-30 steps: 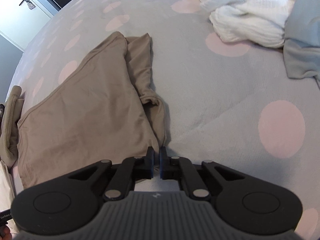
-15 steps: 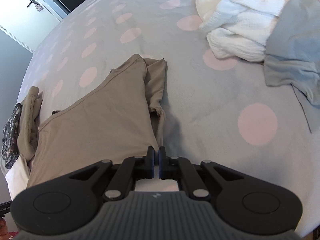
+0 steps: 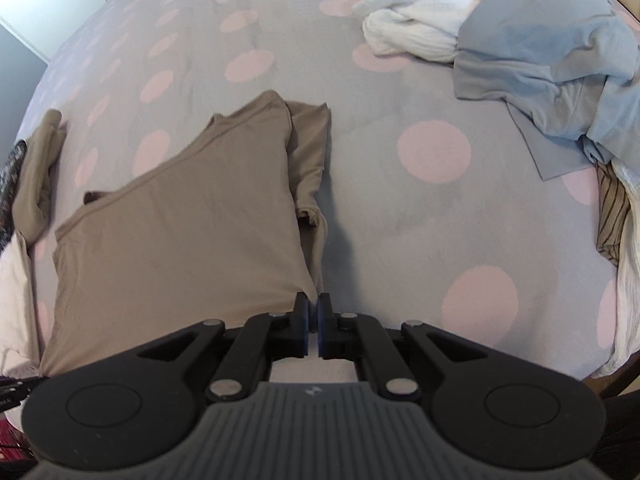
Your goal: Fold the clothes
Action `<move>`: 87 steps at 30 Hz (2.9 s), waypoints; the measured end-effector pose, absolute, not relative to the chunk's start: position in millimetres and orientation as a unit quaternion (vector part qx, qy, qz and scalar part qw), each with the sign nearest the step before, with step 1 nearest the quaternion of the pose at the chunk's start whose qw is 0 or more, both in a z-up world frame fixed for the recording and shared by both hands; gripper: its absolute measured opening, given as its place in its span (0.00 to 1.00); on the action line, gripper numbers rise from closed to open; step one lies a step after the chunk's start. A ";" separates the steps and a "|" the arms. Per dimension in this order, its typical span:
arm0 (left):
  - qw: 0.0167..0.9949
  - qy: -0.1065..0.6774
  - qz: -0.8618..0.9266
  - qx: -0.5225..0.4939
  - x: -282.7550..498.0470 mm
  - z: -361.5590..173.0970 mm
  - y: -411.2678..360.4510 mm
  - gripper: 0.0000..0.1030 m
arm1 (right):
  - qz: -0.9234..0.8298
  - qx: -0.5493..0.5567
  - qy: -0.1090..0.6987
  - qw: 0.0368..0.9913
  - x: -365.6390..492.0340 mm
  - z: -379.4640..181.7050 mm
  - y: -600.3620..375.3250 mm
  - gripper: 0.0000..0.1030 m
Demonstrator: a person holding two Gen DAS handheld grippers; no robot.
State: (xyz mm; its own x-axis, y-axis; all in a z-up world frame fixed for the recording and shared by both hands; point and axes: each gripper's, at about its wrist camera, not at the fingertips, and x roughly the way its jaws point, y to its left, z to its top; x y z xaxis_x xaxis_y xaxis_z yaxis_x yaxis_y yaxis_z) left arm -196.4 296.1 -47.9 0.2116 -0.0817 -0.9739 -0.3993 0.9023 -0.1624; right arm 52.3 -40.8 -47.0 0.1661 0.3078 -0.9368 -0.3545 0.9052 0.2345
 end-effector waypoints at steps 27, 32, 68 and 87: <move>0.802 0.534 0.161 -0.213 -156.4 -25.2 340.6 0.04 | 0.246 -0.001 0.586 0.772 129.2 -39.4 16.1 0.40; 0.832 0.486 0.197 -0.182 -153.0 -29.1 354.3 0.04 | 0.240 0.018 0.504 0.829 138.5 -40.7 17.1 0.39; 0.792 0.537 0.207 -0.203 -111.0 -82.3 380.0 0.10 | 0.266 -0.020 0.569 0.778 183.4 -125.3 40.0 0.22; 0.822 0.503 0.185 -0.193 -137.5 -49.9 371.8 0.10 | 0.378 -0.038 0.550 0.744 104.4 -24.0 109.5 0.06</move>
